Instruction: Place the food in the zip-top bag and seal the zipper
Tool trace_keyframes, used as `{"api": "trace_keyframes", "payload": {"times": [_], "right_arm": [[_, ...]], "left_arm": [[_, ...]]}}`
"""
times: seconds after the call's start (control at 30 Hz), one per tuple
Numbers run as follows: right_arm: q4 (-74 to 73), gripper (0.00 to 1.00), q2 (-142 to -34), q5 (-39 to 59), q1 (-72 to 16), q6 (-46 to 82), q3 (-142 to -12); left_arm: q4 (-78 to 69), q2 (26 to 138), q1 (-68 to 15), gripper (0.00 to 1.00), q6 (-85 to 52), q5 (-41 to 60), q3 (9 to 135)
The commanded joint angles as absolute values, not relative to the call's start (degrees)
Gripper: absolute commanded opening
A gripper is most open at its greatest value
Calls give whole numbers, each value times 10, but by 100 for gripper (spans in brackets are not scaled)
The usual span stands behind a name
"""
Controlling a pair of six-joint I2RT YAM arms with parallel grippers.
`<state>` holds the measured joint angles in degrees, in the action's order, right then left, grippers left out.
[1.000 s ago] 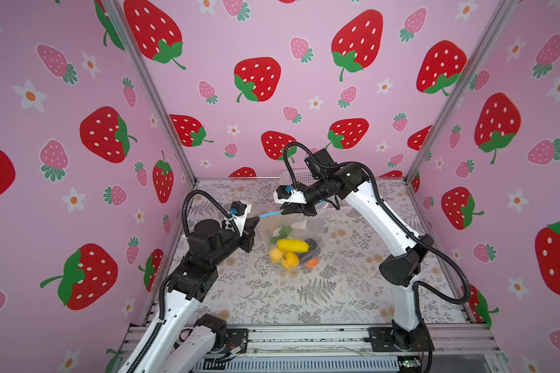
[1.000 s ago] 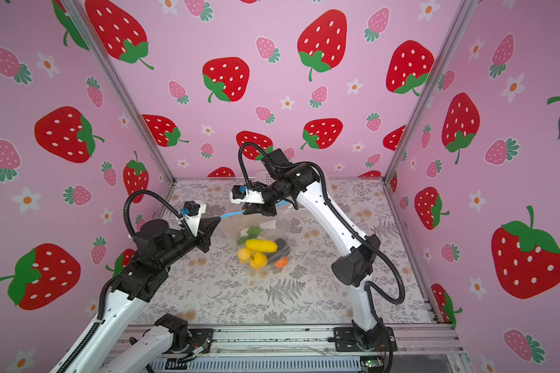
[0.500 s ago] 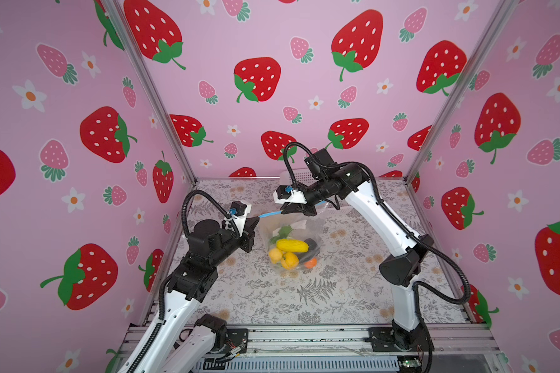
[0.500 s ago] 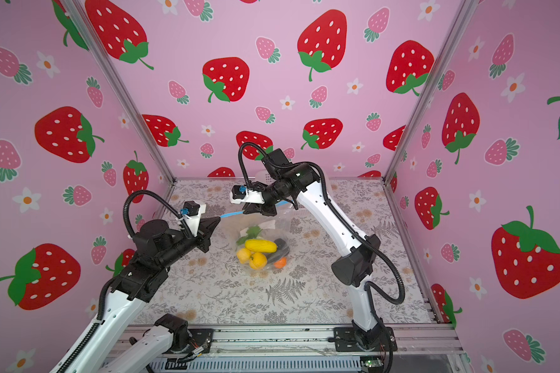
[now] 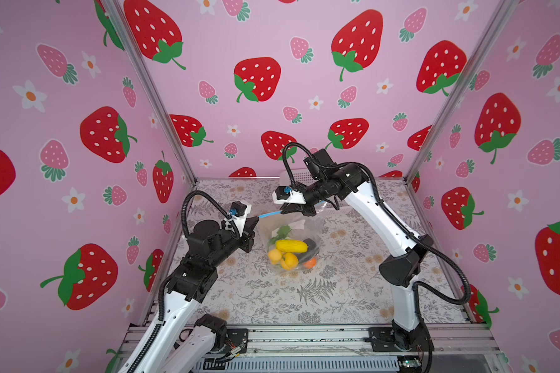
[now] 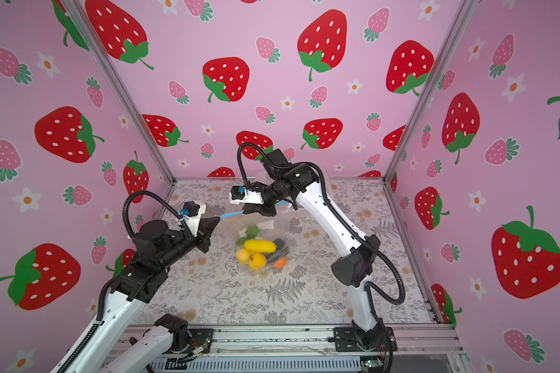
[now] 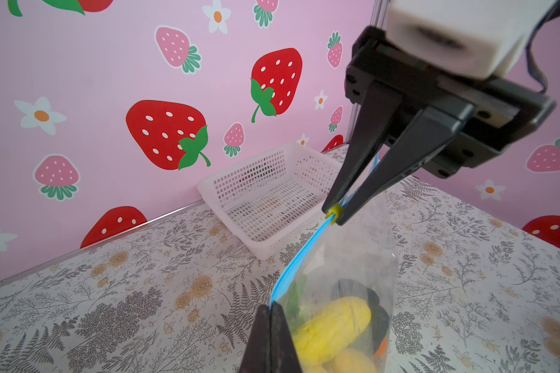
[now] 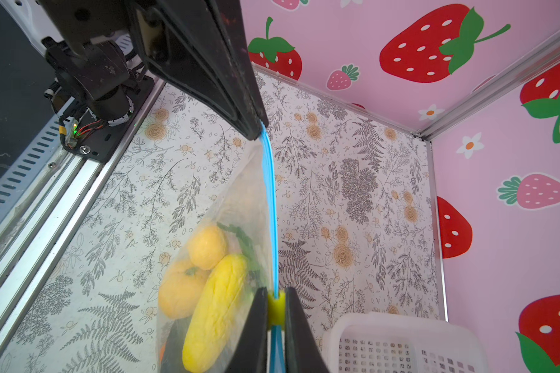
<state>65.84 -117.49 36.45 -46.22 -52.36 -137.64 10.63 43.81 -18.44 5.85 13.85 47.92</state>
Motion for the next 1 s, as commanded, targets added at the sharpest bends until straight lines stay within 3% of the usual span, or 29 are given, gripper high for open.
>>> {"api": "trace_keyframes", "payload": {"times": [0.0, 0.97], "right_arm": [[679, 11, -1163, 351, -454, -526, -1392], [681, 11, -1144, 344, -434, -518, -1376]], "left_arm": [[92, 427, -184, 0, 67, 104, 480], [97, 421, -166, 0, 34, -25, 457]]}}
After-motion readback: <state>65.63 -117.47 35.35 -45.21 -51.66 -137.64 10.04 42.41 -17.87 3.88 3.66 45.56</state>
